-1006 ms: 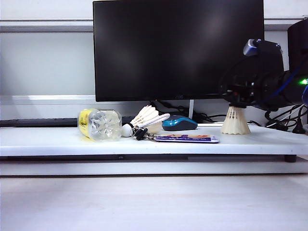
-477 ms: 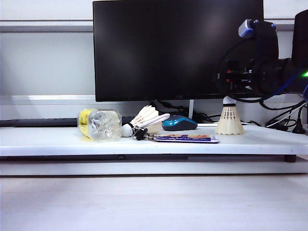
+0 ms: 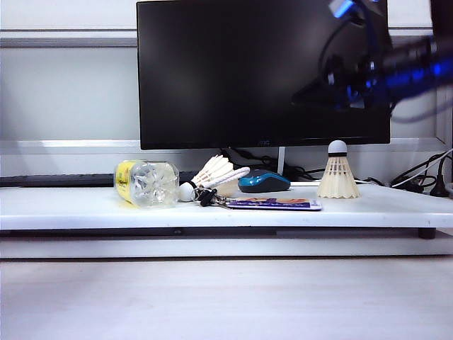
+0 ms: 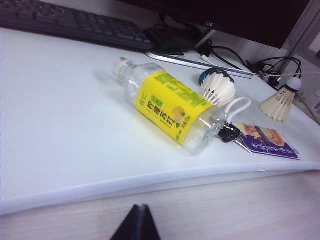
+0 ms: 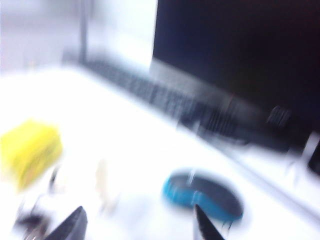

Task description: Stack the badminton balls on the table vertically.

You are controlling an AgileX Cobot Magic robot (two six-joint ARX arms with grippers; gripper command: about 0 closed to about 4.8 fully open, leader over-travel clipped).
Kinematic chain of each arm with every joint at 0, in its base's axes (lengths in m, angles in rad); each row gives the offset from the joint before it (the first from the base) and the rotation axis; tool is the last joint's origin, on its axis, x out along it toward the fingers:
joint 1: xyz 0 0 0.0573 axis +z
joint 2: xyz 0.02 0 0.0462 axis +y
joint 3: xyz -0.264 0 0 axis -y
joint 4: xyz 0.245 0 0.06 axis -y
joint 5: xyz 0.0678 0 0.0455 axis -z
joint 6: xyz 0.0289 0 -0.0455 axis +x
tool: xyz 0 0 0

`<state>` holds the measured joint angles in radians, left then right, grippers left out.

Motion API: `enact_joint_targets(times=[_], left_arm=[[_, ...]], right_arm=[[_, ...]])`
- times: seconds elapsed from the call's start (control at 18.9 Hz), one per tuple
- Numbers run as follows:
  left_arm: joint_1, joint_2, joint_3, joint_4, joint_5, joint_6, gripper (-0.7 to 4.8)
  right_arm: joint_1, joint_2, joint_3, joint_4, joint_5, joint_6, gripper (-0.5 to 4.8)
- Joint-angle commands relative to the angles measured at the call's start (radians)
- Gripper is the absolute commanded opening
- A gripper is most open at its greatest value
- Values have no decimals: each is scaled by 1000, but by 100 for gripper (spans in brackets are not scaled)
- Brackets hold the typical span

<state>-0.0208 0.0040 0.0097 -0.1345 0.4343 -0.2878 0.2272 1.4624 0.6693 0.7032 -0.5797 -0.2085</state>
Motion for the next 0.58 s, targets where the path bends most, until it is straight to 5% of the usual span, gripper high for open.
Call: enact_joint_targets(times=[0.05, 0.11, 0.21, 0.32, 0.58], left_arm=[[-1, -3, -2, -19, 16, 3, -5], [-1, -3, -3, -12, 39, 11, -5], [-1, -3, -4, 4, 145, 61, -5], [-1, -3, -3, 43, 224, 82, -5], [-1, -3, 14, 87, 224, 71, -6]], right_arm=[[50, -53, 225, -628, -14, -220, 274], [86, -44, 354, -852, -9, -305, 266], [118, -28, 473, -1005, 6, -367, 251], [130, -10, 552, -1077, 12, -391, 238], [132, 16, 597, -1216, 20, -428, 238]])
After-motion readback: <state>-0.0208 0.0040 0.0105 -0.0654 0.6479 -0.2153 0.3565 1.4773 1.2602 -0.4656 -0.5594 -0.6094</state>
